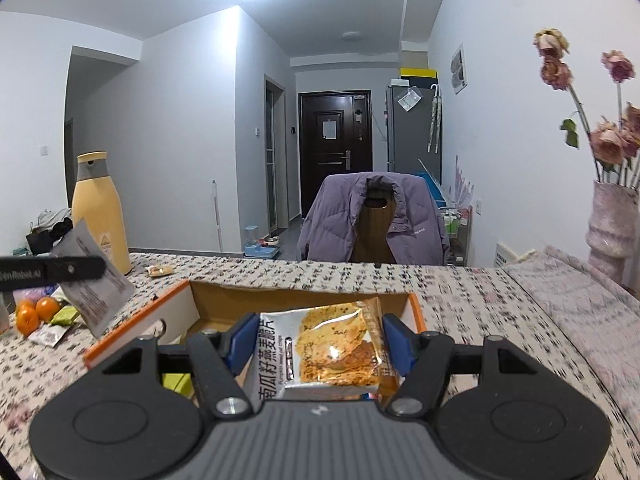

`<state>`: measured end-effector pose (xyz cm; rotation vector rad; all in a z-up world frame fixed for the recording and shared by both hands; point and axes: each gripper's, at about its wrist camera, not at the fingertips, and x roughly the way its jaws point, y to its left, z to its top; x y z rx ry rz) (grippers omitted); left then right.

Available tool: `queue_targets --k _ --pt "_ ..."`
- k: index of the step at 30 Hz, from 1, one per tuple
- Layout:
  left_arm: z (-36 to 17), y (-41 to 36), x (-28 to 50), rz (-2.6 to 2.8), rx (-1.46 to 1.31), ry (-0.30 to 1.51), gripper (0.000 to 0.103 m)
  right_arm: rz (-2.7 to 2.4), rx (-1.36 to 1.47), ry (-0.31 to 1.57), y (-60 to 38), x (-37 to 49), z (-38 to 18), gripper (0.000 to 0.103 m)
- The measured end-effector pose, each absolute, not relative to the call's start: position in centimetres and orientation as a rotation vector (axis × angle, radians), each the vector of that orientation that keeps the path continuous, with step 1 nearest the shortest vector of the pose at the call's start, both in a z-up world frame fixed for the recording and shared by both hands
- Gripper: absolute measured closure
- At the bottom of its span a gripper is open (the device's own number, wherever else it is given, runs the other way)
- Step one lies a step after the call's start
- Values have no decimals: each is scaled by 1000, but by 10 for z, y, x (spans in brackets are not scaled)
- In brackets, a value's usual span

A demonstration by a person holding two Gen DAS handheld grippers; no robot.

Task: Organize snacks
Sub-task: 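Carry both packets over the box and open both tools to drop them, then withdraw both tools from the box back toward the snack pile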

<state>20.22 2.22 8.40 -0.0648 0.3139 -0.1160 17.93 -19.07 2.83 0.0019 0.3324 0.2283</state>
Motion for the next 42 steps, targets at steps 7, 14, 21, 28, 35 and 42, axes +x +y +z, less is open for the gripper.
queue_targets --k 7,14,21,28,35,42 --pt "66 12 246 -80 -84 356 91 220 37 366 -180 223 15 37" --pt "47 8 257 -98 -56 394 91 229 10 431 -175 235 -10 37" --pt "41 4 251 -83 -29 387 83 207 2 438 -175 229 -15 23" --pt "45 12 238 5 -66 296 0 178 23 420 -182 224 -14 0" --pt "46 10 238 -5 -56 299 0 169 31 410 -184 221 -12 0" --pt "44 10 238 -5 -55 298 0 166 29 403 -184 221 -10 0"
